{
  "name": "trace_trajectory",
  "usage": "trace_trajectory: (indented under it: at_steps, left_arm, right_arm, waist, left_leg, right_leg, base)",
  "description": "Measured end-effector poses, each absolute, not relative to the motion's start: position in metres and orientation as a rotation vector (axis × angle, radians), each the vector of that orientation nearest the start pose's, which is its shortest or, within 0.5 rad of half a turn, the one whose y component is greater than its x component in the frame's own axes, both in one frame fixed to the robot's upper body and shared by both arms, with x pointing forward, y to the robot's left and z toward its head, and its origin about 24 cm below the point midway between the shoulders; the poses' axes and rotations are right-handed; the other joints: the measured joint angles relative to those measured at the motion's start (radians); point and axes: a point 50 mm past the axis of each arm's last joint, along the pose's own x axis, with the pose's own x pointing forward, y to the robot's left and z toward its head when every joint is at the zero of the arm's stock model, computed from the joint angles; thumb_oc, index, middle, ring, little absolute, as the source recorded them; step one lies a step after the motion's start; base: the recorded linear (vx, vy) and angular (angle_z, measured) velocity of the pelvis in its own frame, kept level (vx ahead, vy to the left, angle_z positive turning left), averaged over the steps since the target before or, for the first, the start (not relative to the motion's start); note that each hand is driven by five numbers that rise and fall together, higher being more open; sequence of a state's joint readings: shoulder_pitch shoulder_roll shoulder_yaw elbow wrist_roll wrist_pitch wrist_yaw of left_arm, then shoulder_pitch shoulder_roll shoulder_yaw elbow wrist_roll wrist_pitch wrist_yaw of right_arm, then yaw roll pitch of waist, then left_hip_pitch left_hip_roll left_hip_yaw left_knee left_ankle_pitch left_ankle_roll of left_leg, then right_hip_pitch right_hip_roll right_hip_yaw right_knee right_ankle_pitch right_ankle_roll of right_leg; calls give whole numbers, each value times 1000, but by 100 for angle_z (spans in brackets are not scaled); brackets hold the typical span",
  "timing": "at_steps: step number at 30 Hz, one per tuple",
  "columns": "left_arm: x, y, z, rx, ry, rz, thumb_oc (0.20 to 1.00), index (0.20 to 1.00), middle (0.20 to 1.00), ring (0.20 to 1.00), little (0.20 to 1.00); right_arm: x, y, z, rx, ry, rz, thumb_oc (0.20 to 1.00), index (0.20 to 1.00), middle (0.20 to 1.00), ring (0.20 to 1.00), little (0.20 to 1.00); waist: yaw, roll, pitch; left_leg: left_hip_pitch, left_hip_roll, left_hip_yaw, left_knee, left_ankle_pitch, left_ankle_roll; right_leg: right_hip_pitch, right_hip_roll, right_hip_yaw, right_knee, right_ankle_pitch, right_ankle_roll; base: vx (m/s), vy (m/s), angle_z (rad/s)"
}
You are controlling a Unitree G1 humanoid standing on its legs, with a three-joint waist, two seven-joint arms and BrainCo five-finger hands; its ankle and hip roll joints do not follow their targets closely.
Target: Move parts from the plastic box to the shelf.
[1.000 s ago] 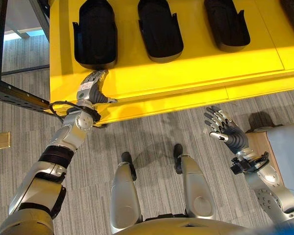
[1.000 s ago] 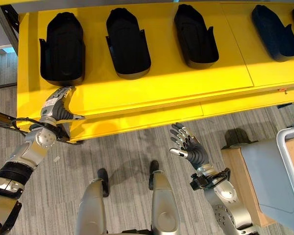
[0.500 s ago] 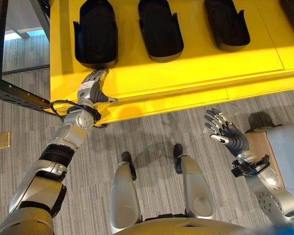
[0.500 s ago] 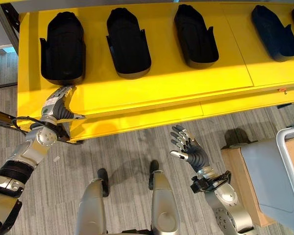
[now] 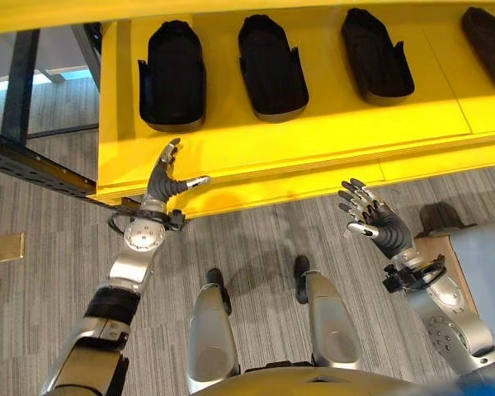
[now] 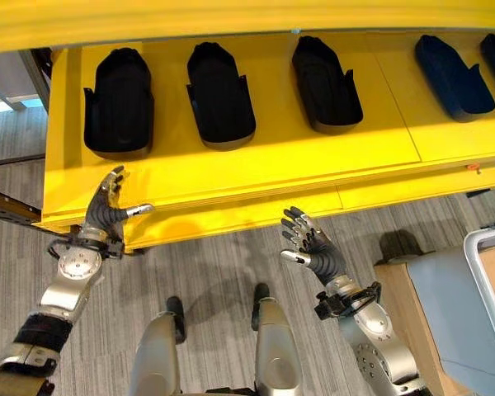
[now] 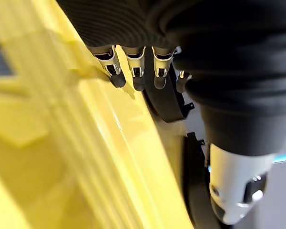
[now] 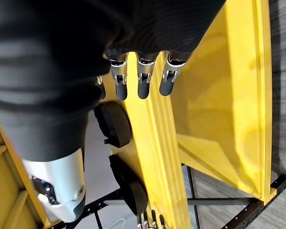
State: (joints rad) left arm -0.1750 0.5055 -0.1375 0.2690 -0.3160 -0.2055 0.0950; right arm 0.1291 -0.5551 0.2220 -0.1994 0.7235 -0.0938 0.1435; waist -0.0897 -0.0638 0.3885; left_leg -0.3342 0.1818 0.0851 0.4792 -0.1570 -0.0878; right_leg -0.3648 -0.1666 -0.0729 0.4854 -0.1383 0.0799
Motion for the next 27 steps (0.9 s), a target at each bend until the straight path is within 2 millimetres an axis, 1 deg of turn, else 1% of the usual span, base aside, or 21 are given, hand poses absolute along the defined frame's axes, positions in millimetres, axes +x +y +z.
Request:
trace_trajectory:
  at_steps: [2, 3, 4, 5, 6, 7, 8, 9, 10, 11, 12, 13, 15, 16, 17, 19, 20, 21, 22, 24, 27]
  left_arm:
    - [275, 226, 51, 68, -40, -12, 1000, 1000, 1000, 1000, 1000]
    - [267, 220, 36, -16, 20, -53, 1000, 1000, 1000, 1000, 1000]
    - [259, 216, 26, -95, 67, -76, 1000, 1000, 1000, 1000, 1000]
    - [244, 210, 10, -185, 147, -98, 1000, 1000, 1000, 1000, 1000]
    - [234, 205, -2, -237, 206, -120, 1000, 1000, 1000, 1000, 1000]
    - [213, 199, -23, -299, 310, -129, 1000, 1000, 1000, 1000, 1000]
    - [201, 197, -32, -352, 359, -125, 1000, 1000, 1000, 1000, 1000]
    - [197, 196, -35, -375, 374, -120, 1000, 1000, 1000, 1000, 1000]
    - [185, 193, -37, -479, 396, -97, 1000, 1000, 1000, 1000, 1000]
    - [181, 191, -36, -505, 391, -99, 1000, 1000, 1000, 1000, 1000]
    - [178, 191, -30, -552, 366, -91, 1000, 1000, 1000, 1000, 1000]
    - [179, 191, -28, -574, 349, -81, 1000, 1000, 1000, 1000, 1000]
    - [182, 196, -24, -621, 300, -36, 1000, 1000, 1000, 1000, 1000]
    - [183, 199, -21, -624, 279, -22, 1000, 1000, 1000, 1000, 1000]
    - [182, 201, -18, -627, 256, -11, 1000, 1000, 1000, 1000, 1000]
    - [181, 206, -15, -621, 231, 8, 1000, 1000, 1000, 1000, 1000]
    - [181, 208, -14, -614, 224, 10, 1000, 1000, 1000, 1000, 1000]
    - [180, 211, -13, -597, 218, 20, 1000, 1000, 1000, 1000, 1000]
    - [179, 212, -13, -586, 216, 25, 1000, 1000, 1000, 1000, 1000]
    - [178, 214, -13, -530, 217, 22, 1000, 1000, 1000, 1000, 1000]
    - [178, 216, -12, -486, 212, 27, 1000, 1000, 1000, 1000, 1000]
  right_arm:
    - [223, -181, 69, 218, -27, 381, 1000, 1000, 1000, 1000, 1000]
    - [223, -181, 69, 220, -26, 378, 1000, 1000, 1000, 1000, 1000]
    - [223, -180, 68, 224, -25, 374, 1000, 1000, 1000, 1000, 1000]
    - [223, -180, 68, 225, -21, 371, 1000, 1000, 1000, 1000, 1000]
    - [222, -180, 67, 226, -19, 367, 1000, 1000, 1000, 1000, 1000]
    - [222, -180, 67, 229, -20, 361, 1000, 1000, 1000, 1000, 1000]
    - [222, -180, 66, 234, -20, 352, 1000, 1000, 1000, 1000, 1000]
    - [222, -180, 66, 237, -20, 350, 1000, 1000, 1000, 1000, 1000]
    - [221, -179, 64, 248, -14, 337, 1000, 1000, 1000, 1000, 1000]
    - [220, -180, 62, 250, -6, 330, 1000, 1000, 1000, 1000, 1000]
    - [219, -181, 59, 234, 5, 324, 1000, 1000, 1000, 1000, 1000]
    - [218, -181, 57, 228, 12, 320, 1000, 1000, 1000, 1000, 1000]
    - [216, -182, 50, 224, 35, 307, 1000, 1000, 1000, 1000, 1000]
    - [215, -183, 47, 233, 46, 294, 1000, 1000, 1000, 1000, 1000]
    - [211, -184, 40, 250, 66, 266, 1000, 1000, 1000, 1000, 1000]
    - [207, -187, 35, 250, 91, 253, 1000, 1000, 1000, 1000, 1000]
    - [206, -187, 34, 249, 97, 252, 1000, 1000, 1000, 1000, 1000]
    - [205, -188, 32, 243, 105, 245, 1000, 1000, 1000, 1000, 1000]
    - [204, -189, 30, 241, 111, 241, 1000, 1000, 1000, 1000, 1000]
    - [203, -191, 26, 229, 128, 236, 1000, 1000, 1000, 1000, 1000]
    - [203, -191, 22, 228, 143, 232, 1000, 1000, 1000, 1000, 1000]
  waist:
    - [2, 16, -10]
    - [0, 27, -18]
    - [2, 32, -21]
    - [2, 37, -27]
    - [0, 40, -36]
    - [6, 44, -52]
    - [7, 44, -53]
    - [10, 44, -53]
    - [23, 45, -56]
    - [26, 45, -67]
    - [38, 52, -93]
    - [47, 55, -110]
    - [57, 60, -148]
    - [60, 65, -167]
    - [52, 63, -195]
    - [50, 67, -234]
    - [51, 68, -246]
    - [48, 71, -257]
    - [48, 71, -268]
    - [48, 69, -283]
    - [49, 64, -310]
  left_leg:
    - [24, -7, -9, -20, 2, 3]
    - [41, -10, -13, -33, 3, 5]
    - [58, -12, -15, -49, 7, 4]
    - [85, -16, -14, -72, 14, 1]
    - [95, -16, -14, -83, 17, -1]
    - [102, -19, -15, -99, 23, -4]
    - [114, -23, -16, -114, 30, -4]
    - [119, -25, -18, -122, 34, -3]
    - [156, -27, -23, -167, 53, -6]
    - [171, -28, -26, -185, 62, -6]
    - [185, -29, -40, -219, 74, -5]
    - [192, -29, -43, -238, 79, -3]
    - [231, -38, -48, -292, 106, -5]
    - [259, -35, -52, -333, 113, 1]
    - [282, -39, -58, -373, 134, 0]
    - [295, -41, -63, -405, 148, 1]
    - [299, -40, -63, -419, 155, -1]
    - [321, -42, -62, -454, 172, -4]
    - [330, -41, -62, -470, 177, -3]
    - [350, -41, -61, -497, 187, -3]
    - [357, -44, -54, -512, 190, -4]
  right_leg:
    - [31, -9, -13, -16, -2, 3]
    - [54, -10, -23, -31, -2, 5]
    - [73, -9, -27, -43, -1, 6]
    - [100, -11, -31, -64, 2, 9]
    - [111, -11, -35, -74, 2, 9]
    - [117, -11, -39, -84, 2, 9]
    - [131, -11, -44, -95, 3, 10]
    - [137, -11, -47, -101, 5, 10]
    - [176, -9, -61, -139, 18, 9]
    - [191, -8, -69, -157, 23, 10]
    - [215, -10, -88, -180, 24, 11]
    - [224, -10, -95, -192, 25, 12]
    - [264, -8, -111, -239, 40, 14]
    - [296, -5, -123, -272, 49, 16]
    - [324, -1, -137, -312, 62, 19]
    - [341, 0, -147, -344, 73, 21]
    - [345, 2, -148, -357, 79, 21]
    - [370, 8, -150, -398, 99, 25]
    - [382, 11, -152, -422, 109, 25]
    - [410, 15, -157, -463, 125, 28]
    - [421, 17, -159, -489, 133, 31]
  base:
    - [46, -31, 15]
    - [37, -25, 18]
    - [42, -18, 17]
    - [32, -7, 9]
    - [45, -7, 9]
    - [52, -28, 9]
    - [52, -30, 9]
    - [57, -43, 14]
    - [32, -25, 15]
    - [51, -41, 31]
    - [34, -27, 29]
    - [35, -27, 29]
    - [65, -28, 18]
    - [89, -28, 24]
    - [25, -1, 19]
    - [26, 1, 13]
    - [0, 0, 0]
    - [0, 0, 0]
    - [0, 0, 0]
    - [0, 0, 0]
    - [-7, 3, 1]
